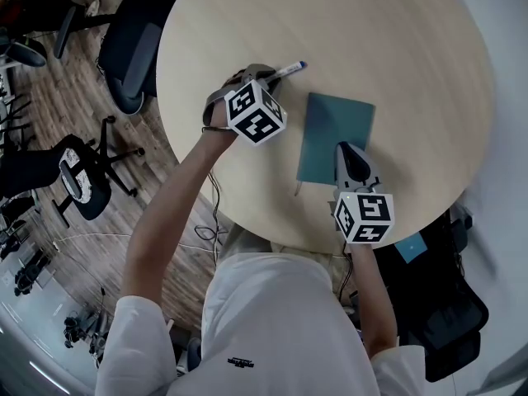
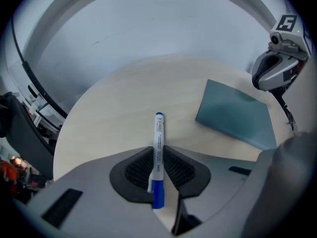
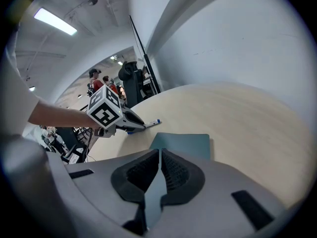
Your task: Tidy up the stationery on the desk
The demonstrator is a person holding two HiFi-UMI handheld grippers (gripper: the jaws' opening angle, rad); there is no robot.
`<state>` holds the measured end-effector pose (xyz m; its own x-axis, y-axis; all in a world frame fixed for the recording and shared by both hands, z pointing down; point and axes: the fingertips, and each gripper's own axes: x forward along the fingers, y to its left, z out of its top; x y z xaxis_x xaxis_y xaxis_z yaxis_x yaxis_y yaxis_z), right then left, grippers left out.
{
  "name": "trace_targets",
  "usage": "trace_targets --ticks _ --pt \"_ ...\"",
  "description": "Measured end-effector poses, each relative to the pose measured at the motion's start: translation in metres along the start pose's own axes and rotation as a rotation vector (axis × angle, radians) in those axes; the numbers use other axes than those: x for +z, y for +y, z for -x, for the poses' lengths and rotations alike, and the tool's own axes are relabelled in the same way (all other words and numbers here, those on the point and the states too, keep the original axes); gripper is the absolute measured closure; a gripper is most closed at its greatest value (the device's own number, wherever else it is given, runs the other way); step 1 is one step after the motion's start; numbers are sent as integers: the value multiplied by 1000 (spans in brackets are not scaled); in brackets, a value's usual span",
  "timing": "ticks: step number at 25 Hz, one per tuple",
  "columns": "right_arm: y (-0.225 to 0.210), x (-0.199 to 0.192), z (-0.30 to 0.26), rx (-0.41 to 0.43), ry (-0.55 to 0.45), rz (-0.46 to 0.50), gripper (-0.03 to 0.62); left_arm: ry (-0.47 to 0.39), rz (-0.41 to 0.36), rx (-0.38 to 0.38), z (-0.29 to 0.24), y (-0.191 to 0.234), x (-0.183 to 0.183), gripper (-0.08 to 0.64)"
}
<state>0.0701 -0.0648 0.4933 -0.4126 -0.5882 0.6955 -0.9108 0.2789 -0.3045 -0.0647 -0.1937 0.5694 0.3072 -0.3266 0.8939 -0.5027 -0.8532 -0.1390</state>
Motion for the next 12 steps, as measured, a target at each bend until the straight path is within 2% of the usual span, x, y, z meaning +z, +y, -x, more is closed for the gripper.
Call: trace_targets --ticks 2,7,12 --pt "1 1 2 2 -4 2 548 -8 33 4 4 -3 0 485" --pt "1 0 8 7 -14 5 548 -60 198 -25 20 -19 3 485" --pt "5 0 14 12 -21 13 548 -99 285 -29 37 -29 5 485"
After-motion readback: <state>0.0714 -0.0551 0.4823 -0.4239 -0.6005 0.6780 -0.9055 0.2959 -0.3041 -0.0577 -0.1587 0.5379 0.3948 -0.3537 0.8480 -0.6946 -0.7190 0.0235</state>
